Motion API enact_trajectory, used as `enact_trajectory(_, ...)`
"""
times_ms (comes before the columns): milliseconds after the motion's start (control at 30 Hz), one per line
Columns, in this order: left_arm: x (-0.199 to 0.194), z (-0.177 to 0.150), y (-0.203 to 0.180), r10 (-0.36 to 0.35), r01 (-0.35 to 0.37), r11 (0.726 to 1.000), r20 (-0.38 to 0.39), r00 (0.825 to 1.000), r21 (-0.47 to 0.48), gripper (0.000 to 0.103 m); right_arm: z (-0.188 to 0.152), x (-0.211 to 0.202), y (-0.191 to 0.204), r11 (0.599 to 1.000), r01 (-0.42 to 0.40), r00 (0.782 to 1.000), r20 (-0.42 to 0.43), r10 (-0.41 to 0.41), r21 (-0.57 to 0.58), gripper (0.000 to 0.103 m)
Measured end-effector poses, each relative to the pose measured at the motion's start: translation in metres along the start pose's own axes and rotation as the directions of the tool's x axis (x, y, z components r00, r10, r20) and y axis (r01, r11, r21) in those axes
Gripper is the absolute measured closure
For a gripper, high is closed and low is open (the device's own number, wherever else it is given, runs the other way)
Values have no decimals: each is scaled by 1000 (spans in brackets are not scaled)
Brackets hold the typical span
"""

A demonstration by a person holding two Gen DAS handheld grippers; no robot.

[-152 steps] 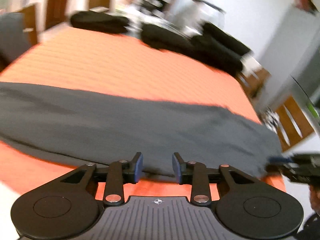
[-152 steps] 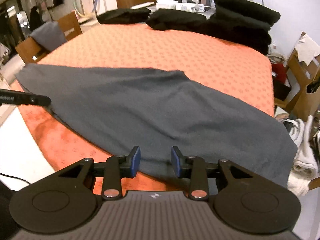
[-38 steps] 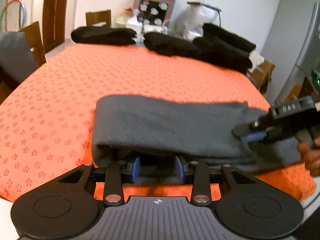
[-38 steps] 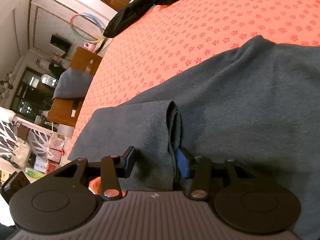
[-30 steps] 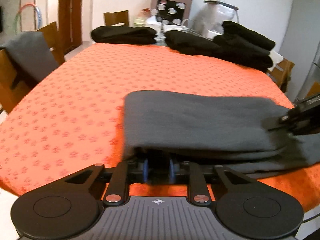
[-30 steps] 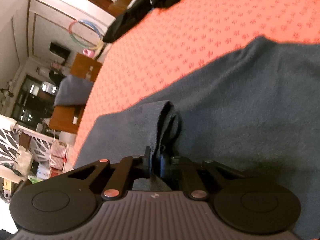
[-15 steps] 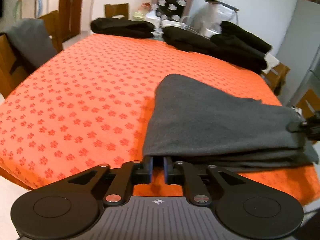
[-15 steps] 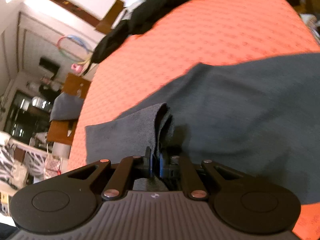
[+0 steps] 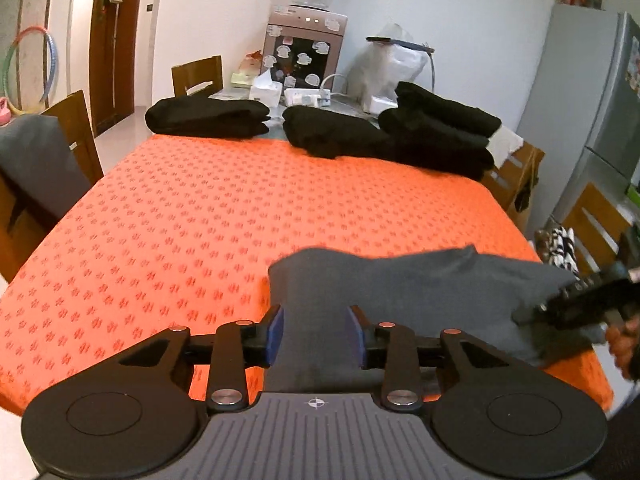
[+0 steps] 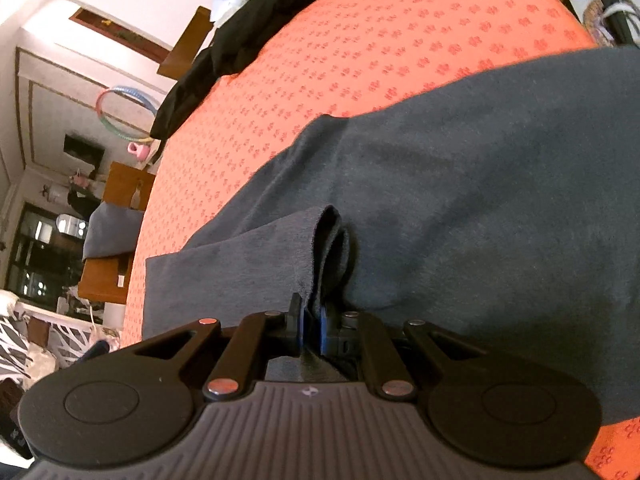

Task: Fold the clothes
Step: 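Fold the held sweatshirt edge over its body and open both tools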

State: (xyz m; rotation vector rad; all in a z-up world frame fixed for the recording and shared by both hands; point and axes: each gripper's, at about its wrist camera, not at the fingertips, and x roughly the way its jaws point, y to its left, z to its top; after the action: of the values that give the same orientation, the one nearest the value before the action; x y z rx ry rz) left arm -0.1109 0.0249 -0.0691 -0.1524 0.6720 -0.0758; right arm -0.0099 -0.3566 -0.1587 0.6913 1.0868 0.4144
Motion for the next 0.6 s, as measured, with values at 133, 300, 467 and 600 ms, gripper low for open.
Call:
enact_trajectory(133,25,6,-2,6,-6,1000,-8,1000,-3,66,-1,-8,2,999,36,999,40,-35,-27,88)
enact_trajectory(300,50,7,-2,6,-6,1000,-25,1000,9,66,-3,-18,5,995,82,993,92,-77,-59,84)
enact_trajectory(467,67,7,-4,7,-6,999,-17,1000,39,76,-4,-35,36,944,182,974,179,-136,-276,84)
enact_trajectory(600,78,8,-7,-4,5,998,-9,1000,65,79,-11,-20,66,877,186,975,197,-107,-442,80)
